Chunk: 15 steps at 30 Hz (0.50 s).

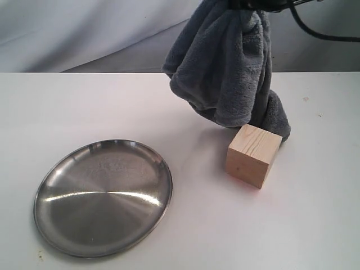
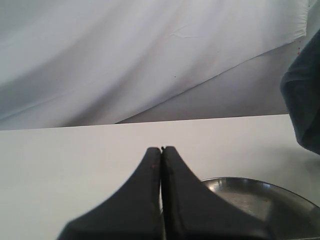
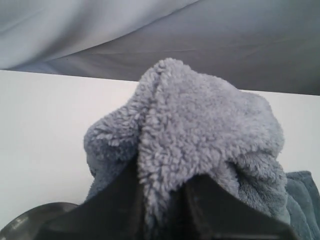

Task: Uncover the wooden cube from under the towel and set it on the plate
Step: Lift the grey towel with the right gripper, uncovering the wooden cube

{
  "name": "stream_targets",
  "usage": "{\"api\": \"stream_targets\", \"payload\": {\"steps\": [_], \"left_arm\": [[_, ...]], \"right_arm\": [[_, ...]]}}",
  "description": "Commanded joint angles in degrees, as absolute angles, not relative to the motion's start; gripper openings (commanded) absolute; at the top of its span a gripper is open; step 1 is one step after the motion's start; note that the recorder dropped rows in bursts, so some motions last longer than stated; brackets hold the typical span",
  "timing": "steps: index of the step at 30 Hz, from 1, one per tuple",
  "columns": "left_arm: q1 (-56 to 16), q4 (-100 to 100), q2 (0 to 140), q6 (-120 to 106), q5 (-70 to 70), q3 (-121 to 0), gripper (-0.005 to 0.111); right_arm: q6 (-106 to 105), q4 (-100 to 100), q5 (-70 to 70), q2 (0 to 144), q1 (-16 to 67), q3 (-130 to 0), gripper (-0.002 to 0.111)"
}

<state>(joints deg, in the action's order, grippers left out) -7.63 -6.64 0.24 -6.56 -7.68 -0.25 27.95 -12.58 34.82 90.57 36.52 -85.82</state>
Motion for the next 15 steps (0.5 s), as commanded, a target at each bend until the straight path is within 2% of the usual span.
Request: {"api": "stream_targets", "payload": {"steps": [1, 15], "left_arm": [[-7.9, -6.7, 0.0, -6.4, -7.5, 0.0, 0.000], [-7.9, -6.7, 0.0, -6.4, -7.5, 0.0, 0.000]], "right_arm": [[27.9, -12.8, 28.1, 93.6, 36.0, -86.5, 0.000], [29.0, -11.1, 19.8, 105.2, 36.0, -86.5, 0.000]]}}
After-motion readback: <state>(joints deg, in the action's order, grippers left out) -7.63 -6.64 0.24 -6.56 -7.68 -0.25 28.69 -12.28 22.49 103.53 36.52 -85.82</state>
